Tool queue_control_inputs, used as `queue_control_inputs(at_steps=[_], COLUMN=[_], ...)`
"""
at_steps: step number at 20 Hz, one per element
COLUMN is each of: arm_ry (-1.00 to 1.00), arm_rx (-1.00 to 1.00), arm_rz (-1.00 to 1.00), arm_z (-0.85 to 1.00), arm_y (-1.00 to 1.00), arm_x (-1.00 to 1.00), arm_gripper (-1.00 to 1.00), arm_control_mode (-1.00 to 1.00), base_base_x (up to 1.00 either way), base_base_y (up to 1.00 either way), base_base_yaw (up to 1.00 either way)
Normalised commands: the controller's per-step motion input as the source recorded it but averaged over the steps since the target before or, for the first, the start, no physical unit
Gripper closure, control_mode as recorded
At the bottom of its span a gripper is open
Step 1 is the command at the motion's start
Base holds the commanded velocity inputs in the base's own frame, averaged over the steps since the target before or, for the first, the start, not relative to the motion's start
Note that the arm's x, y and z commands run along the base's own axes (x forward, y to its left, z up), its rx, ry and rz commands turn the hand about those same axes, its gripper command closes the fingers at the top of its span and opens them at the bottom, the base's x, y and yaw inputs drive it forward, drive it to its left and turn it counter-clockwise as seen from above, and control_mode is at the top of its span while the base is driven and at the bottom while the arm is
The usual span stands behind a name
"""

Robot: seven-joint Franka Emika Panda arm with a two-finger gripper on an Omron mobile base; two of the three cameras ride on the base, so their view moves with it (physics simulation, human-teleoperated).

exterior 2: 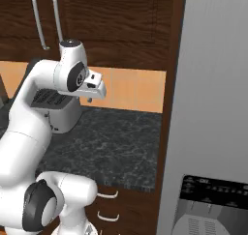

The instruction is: Take a straw from the drawer in front and place it inside the glass cup on the dining counter.

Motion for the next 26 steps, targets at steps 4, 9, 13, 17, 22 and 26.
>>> queue_control_inputs(at_steps=[4,9,13,17,22,26], arm_ry=[0.0,0.0,0.0,0.0,0.0,0.0], arm_rx=[0.0,0.0,0.0,0.0,0.0,0.0], arm_rz=[0.0,0.0,0.0,0.0,0.0,0.0], arm_z=[0.0,0.0,0.0,0.0,0.0,0.0], arm_y=[0.0,0.0,0.0,0.0,0.0,0.0], arm_x=[0.0,0.0,0.0,0.0,0.0,0.0], arm_gripper=[-1.0,-1.0,-1.0,-1.0,-1.0,-1.0], arm_control_mode=[1.0,1.0,1.0,1.0,1.0,1.0], base_base_x=[-0.43,-0.8,-0.1,0.0,-0.02,-0.21], base_base_y=[0.0,0.23,0.51,0.45,0.62,0.79], base_base_yaw=[0.0,-0.07,-0.63,-0.76,-0.67,-0.58])
